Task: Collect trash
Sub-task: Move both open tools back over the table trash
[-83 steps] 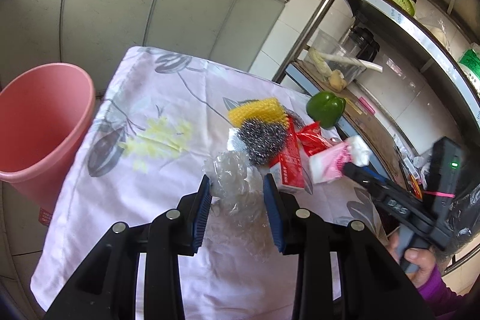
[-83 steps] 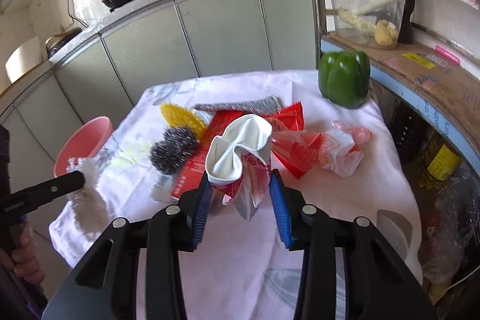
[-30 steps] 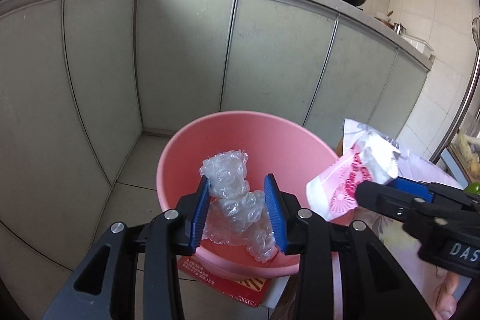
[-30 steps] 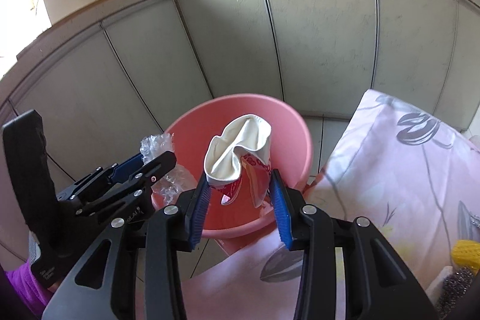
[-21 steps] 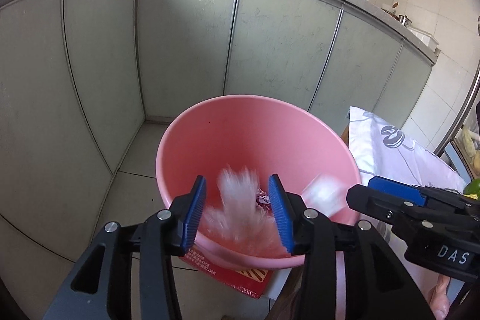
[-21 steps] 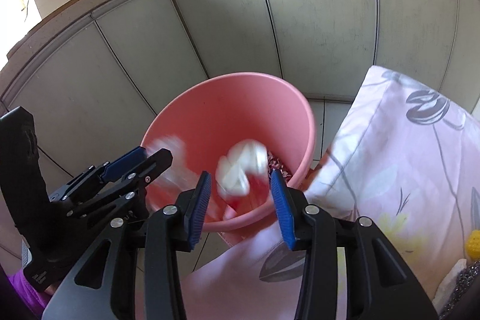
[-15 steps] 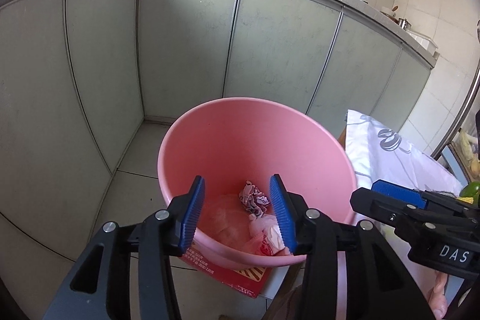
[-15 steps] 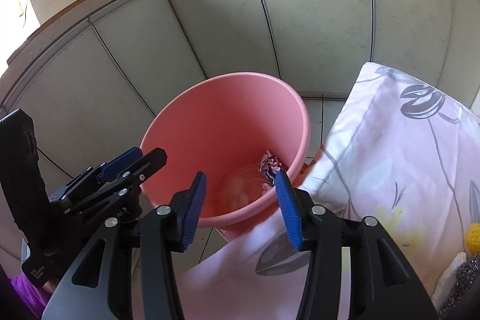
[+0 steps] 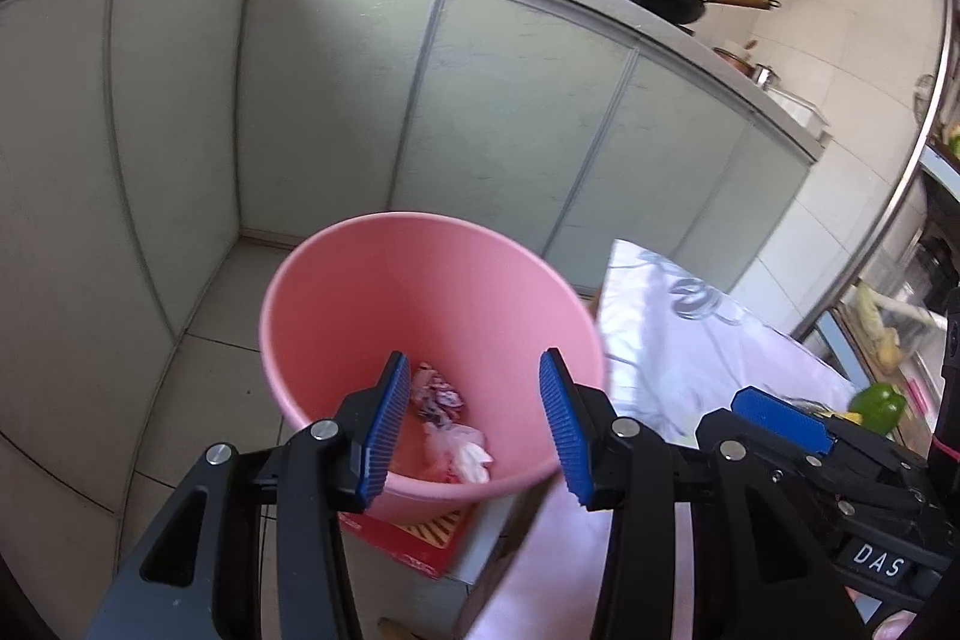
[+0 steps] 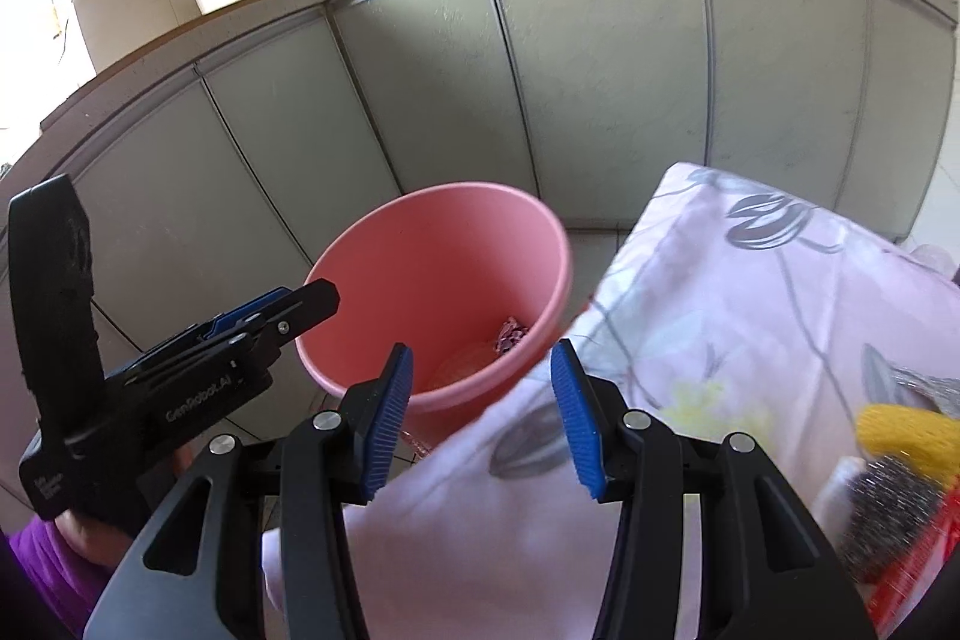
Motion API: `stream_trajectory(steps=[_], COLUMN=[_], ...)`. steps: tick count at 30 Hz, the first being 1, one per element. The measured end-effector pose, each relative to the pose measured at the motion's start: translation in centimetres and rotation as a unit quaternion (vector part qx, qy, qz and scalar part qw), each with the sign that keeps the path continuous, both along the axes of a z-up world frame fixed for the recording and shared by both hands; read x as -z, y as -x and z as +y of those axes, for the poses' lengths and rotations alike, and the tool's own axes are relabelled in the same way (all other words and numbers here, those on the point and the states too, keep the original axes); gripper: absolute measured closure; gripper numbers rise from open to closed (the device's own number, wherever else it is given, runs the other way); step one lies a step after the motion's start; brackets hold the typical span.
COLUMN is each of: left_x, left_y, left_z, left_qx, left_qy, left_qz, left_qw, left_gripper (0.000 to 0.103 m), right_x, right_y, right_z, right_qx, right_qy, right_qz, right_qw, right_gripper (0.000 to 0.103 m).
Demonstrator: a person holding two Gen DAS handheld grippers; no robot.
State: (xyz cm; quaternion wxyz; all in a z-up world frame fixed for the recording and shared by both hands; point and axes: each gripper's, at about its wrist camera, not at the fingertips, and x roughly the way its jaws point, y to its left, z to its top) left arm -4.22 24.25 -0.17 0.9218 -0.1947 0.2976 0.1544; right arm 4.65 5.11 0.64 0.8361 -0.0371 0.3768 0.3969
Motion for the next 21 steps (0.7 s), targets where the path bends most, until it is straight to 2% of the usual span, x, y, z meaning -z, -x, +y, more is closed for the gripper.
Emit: stream_trajectory(steps=[10,14,21], left_x=[-2.0,-2.4,-2.6], left_y=[0.0,-0.1,-0.7], left_z=[-5.3,-7.2,-11.6], left_qx=[0.069,0.097,0.159], left_qy=[-0.020,-0.017,-0.029], left_qz=[-0.010,-0.009,-0.005], left_qw=[0.9973,0.9951,0.9868], left_gripper=[0.059,0.060,0.060], right_x=[-1.6,-1.9,-1.9], right_y=[2.5,3.4,4.9], right_z=[-6.1,-8.9,-15.1], right_qx=[0.040,0.061,0.119], right_qy=[-0.005,-0.002,-0.001], right_qz=[-0.010,-0.017,-0.027], right_qw=[0.999,0.998,0.993], right_gripper=[0.054,0.054,0.054])
